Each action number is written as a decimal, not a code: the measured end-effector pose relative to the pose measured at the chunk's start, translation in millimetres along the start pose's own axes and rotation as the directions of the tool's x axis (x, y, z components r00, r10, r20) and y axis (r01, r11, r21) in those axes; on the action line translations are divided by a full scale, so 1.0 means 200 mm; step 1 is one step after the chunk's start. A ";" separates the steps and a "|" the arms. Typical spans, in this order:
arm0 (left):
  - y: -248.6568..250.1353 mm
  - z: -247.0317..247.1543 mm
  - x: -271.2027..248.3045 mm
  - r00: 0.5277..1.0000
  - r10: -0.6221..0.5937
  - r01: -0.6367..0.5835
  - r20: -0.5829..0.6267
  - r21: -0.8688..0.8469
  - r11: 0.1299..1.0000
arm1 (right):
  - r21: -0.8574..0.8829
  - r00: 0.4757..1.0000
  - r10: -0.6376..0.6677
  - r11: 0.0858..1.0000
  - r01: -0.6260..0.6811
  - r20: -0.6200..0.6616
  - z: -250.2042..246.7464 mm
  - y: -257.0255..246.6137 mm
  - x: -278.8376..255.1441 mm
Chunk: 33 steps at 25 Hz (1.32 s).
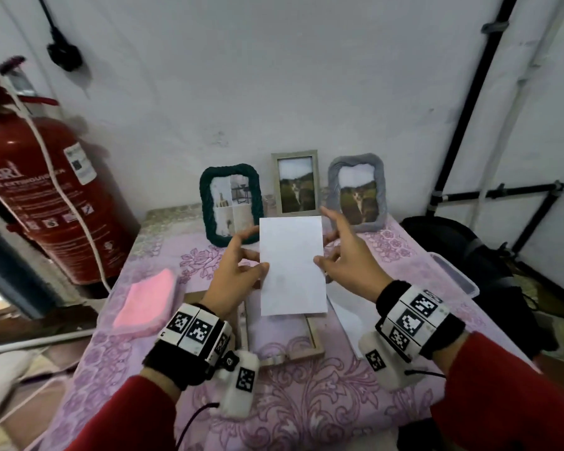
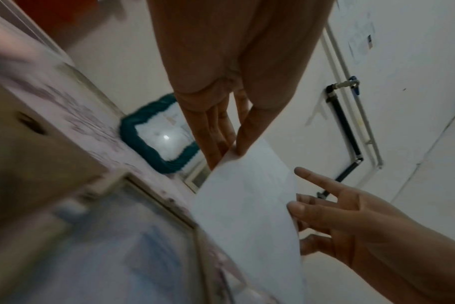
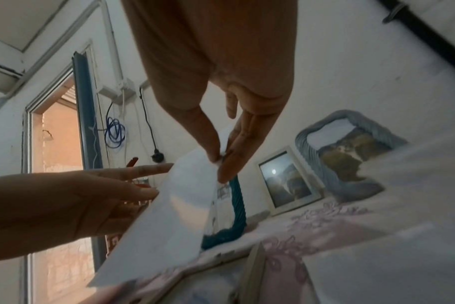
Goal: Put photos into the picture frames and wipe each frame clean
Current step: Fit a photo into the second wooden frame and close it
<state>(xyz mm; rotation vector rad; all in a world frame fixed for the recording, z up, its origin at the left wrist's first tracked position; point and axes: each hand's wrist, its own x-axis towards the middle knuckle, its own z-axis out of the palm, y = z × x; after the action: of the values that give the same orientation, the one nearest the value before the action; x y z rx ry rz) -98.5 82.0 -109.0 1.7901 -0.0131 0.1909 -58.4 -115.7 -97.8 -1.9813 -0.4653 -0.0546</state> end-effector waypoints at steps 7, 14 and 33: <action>-0.13 -0.14 -0.08 0.995 -0.071 0.066 0.071 0.061 0.996 | -0.037 0.991 0.026 0.999 -0.021 0.135 0.17 0.05 0.02; -0.22 -0.17 -0.11 0.994 -0.074 0.067 0.074 0.097 0.993 | -0.093 0.976 0.024 0.996 -0.004 0.215 0.22 0.09 0.00; -0.31 -0.16 -0.07 0.983 -0.118 0.023 0.138 0.547 0.837 | -0.320 0.940 0.141 0.947 -0.037 0.310 0.23 0.23 0.00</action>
<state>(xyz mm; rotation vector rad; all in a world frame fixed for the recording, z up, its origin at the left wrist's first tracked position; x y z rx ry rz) -109.1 126.2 -164.5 2.3721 -0.0126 -0.0179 -49.7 -91.8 -158.2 -2.3330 -0.6096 0.2835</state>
